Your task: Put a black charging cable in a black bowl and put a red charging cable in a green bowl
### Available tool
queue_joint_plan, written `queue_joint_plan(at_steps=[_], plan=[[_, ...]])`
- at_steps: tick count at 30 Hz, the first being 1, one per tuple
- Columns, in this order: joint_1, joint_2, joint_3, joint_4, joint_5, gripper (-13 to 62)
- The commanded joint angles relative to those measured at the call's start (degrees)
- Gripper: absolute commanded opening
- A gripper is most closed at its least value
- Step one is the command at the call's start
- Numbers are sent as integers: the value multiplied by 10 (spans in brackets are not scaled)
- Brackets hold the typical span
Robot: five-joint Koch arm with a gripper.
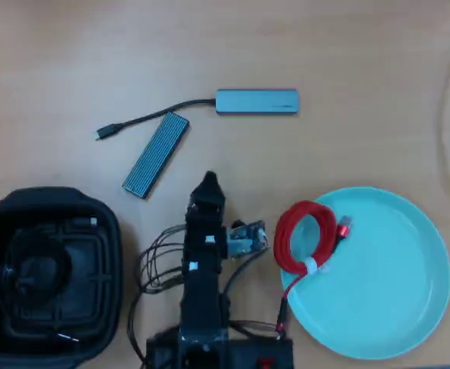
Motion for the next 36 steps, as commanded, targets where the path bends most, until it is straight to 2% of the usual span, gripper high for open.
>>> queue_joint_plan(at_steps=[1,9,18,36], plan=[[-14,24,4,-59,-71,297],[12,134,158,-109,-108,296],[15,134,253,-244,-153,296],[16,133,258,-235,-156,296]])
